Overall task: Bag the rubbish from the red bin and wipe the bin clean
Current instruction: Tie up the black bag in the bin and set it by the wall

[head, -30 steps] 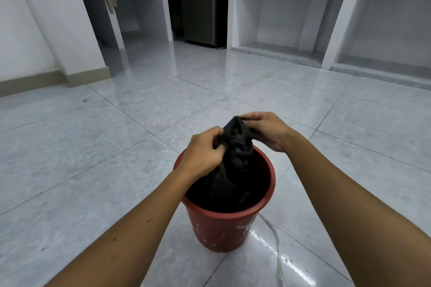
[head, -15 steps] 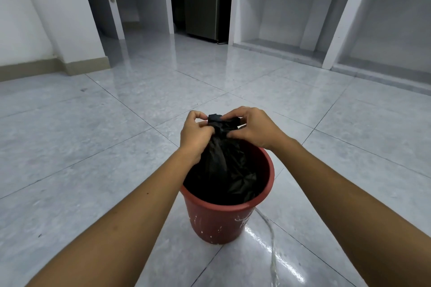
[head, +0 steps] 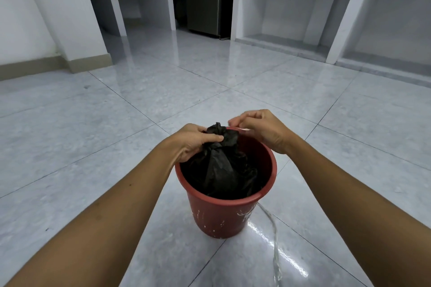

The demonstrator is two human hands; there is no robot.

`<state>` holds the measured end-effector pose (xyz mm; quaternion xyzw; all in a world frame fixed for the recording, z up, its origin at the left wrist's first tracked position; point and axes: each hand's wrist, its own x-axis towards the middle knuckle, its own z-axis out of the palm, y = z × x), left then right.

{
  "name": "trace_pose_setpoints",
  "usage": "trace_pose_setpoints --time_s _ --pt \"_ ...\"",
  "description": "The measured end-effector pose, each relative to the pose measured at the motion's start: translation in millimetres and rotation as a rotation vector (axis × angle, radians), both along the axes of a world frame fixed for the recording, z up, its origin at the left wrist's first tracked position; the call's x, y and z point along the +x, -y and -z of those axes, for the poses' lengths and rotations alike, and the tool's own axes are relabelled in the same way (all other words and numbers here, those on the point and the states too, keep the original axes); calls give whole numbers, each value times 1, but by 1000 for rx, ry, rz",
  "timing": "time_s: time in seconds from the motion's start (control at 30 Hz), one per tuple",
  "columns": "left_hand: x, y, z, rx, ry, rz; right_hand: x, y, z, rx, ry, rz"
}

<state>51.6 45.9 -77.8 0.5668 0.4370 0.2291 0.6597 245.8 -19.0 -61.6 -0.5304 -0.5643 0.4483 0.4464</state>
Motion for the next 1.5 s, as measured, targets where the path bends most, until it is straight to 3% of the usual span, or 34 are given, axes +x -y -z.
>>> trace_pose_setpoints --time_s 0.1,0.2,0.3,0.37,0.47,0.57,0.63,0.7,0.77,0.83,0.9,1.0,1.17,1.27,1.33,1.4,1.5 --pt "6 4 3 277 -83 -44 11 0 2 -91 245 -76" --pt "8 9 9 493 -124 -112 5 0 9 -148 362 -110" --pt "11 9 8 542 -73 -157 -7 -6 12 -36 508 26" --pt "10 5 5 497 -103 -57 -7 -9 10 13 534 101" --pt "10 3 4 589 -281 141 -1 -7 9 -59 450 115" --pt "17 7 4 851 -413 79 13 1 5 -136 175 72" --pt "19 8 8 913 -432 -1 36 7 7 -71 0 260" --pt "22 8 17 926 -472 -18 63 15 28 -51 -8 598" --pt "23 9 26 983 -540 -27 84 28 74 -236 361 740" --pt "23 13 26 1073 -576 -47 89 46 122 -577 666 546" --pt "22 13 17 1138 -569 -78 82 56 152 -761 735 376" --pt "22 11 7 1165 -548 -93 66 57 181 -773 879 239" --pt "24 11 14 1053 -520 -101 49 59 221 -767 1106 108" --pt "24 12 11 990 -479 -82 57 53 216 -811 1071 81" --pt "24 8 12 958 -474 -59 76 47 198 -839 943 201" --pt "21 5 15 905 -391 -34 97 34 168 -731 684 506" --pt "16 7 18 842 -268 21 112 18 112 -326 47 1009"
